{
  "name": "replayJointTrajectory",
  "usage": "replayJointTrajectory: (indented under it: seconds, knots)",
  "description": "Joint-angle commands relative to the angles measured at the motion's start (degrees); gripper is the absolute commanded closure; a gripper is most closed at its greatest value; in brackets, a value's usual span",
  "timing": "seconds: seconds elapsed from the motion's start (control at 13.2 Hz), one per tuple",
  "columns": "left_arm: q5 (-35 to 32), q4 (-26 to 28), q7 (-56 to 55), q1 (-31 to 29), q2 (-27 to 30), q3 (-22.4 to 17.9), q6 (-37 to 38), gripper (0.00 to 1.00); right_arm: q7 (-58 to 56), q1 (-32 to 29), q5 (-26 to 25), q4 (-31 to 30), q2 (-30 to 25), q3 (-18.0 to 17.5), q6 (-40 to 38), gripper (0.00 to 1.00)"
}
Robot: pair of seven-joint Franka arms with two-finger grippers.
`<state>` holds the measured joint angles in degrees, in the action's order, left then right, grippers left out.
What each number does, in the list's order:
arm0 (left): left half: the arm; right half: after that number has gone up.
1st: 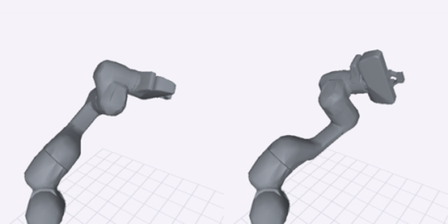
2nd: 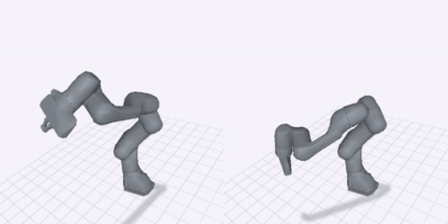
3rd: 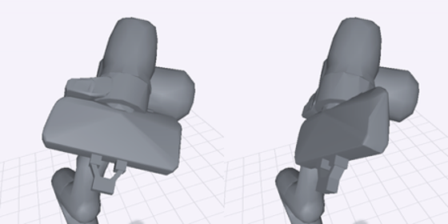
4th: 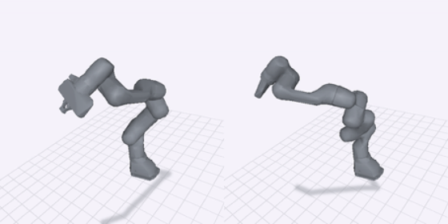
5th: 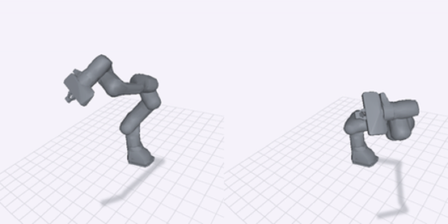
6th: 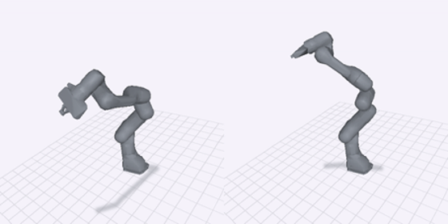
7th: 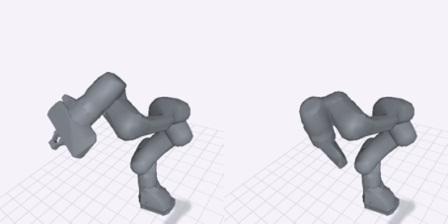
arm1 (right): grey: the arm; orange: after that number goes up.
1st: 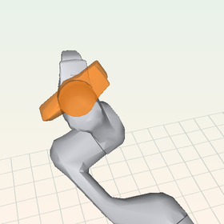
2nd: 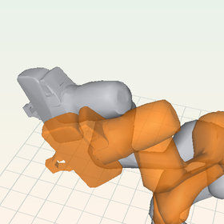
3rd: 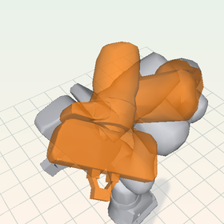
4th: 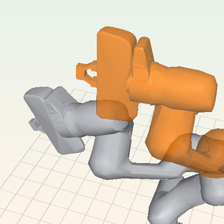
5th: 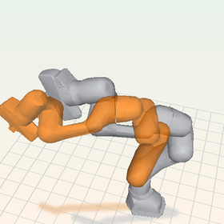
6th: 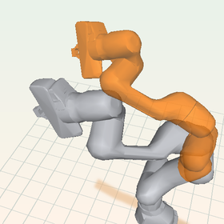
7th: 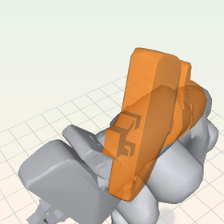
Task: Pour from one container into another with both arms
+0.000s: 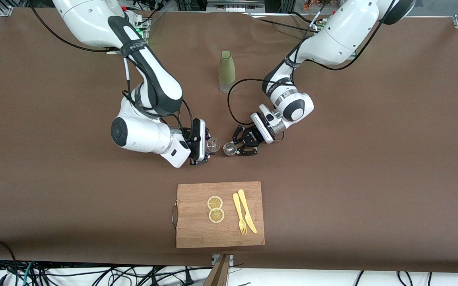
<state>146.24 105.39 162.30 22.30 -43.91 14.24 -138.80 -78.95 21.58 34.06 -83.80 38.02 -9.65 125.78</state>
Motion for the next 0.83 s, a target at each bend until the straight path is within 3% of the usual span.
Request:
replayJointTrajectory:
  seconds: [0.0, 0.75]
  knots:
    - [9.94, -1.32, 19.72, 2.21, -0.92, -0.96, 0.46, 1.0, 1.6, 0.83, -3.64, 1.53, 1.17, -0.28, 0.08, 0.64]
    - [11.96, -2.29, 19.72, 4.25, -0.92, -2.11, 0.46, 1.0, 1.6, 1.53, -12.25, 1.53, 1.7, -0.28, 0.25, 0.64]
